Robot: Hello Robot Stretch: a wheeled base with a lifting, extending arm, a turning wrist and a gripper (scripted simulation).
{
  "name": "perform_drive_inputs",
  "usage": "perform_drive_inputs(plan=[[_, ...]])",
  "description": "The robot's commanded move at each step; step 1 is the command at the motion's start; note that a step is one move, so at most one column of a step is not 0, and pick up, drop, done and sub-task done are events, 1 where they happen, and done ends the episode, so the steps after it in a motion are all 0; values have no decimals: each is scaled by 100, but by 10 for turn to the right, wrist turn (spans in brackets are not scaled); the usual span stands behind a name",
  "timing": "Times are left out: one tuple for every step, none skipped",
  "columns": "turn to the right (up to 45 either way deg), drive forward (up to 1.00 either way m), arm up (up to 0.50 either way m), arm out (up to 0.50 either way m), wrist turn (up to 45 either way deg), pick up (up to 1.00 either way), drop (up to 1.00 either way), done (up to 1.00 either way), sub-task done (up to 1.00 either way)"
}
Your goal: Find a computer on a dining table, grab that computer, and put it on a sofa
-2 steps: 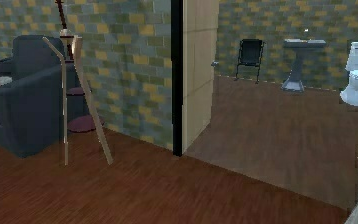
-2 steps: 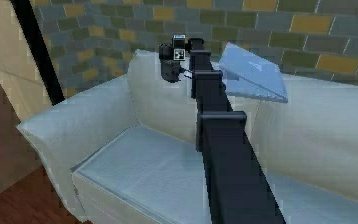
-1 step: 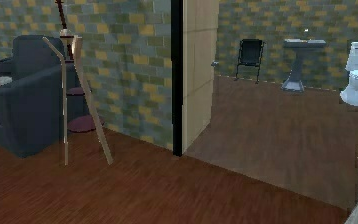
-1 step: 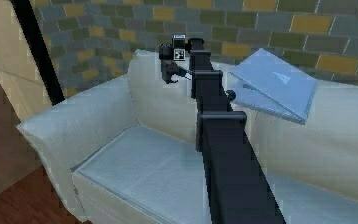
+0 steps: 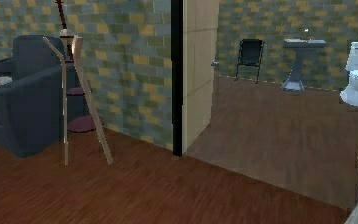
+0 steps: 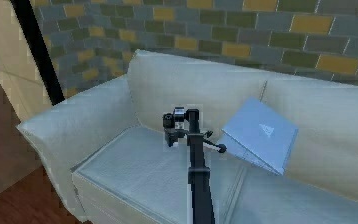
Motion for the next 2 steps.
perform_drive_inputs(plan=[[0, 0, -32, 0, 0, 0, 0, 0, 0], [0, 0, 0, 0, 0, 0, 100, 0, 0]])
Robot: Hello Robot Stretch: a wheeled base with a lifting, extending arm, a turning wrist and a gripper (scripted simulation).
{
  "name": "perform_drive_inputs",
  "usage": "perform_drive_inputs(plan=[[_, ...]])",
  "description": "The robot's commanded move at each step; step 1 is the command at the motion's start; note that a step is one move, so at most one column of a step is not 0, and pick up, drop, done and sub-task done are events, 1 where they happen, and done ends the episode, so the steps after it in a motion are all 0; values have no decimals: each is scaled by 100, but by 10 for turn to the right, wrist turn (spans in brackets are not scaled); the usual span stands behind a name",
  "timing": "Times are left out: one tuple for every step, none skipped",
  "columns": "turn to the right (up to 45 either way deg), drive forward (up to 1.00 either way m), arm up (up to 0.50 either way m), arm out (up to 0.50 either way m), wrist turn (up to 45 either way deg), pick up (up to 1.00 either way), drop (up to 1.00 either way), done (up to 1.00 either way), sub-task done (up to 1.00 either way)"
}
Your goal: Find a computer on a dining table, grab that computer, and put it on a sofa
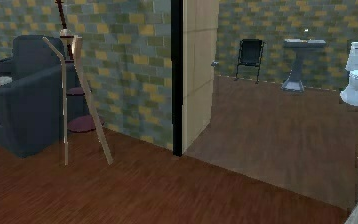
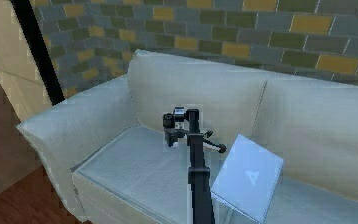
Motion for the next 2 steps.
perform_drive_inputs(plan=[[0, 0, 10, 0, 0, 0, 0, 0, 0], [0, 0, 0, -8, 0, 0, 0, 0, 0]])
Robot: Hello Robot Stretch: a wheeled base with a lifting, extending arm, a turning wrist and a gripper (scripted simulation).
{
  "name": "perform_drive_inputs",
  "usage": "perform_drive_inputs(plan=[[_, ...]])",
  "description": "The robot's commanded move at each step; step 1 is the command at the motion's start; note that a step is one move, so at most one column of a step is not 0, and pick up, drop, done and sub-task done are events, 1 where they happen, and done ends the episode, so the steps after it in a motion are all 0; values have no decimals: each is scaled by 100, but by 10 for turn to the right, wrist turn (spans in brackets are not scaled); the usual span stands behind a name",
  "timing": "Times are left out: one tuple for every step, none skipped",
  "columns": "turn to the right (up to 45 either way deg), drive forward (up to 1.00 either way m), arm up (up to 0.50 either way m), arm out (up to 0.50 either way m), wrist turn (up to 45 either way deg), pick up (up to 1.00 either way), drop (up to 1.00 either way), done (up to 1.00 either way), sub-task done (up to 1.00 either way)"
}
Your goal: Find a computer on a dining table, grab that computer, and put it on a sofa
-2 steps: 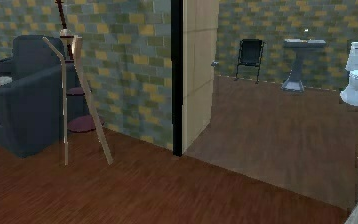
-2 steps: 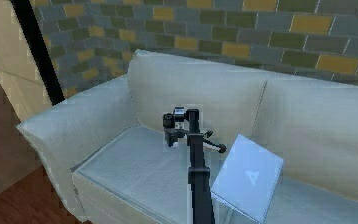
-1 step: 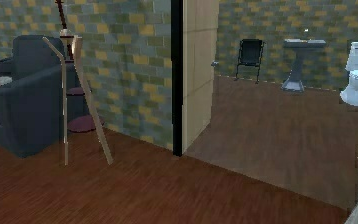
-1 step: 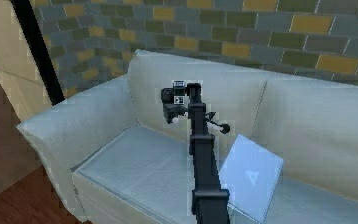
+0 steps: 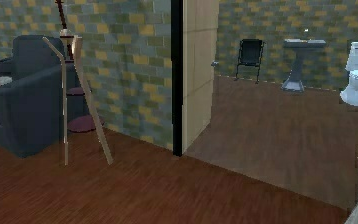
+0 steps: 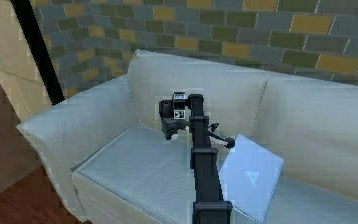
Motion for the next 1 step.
perform_drive_inputs(plan=[[0, 0, 0, 0, 0, 0, 0, 100, 0]])
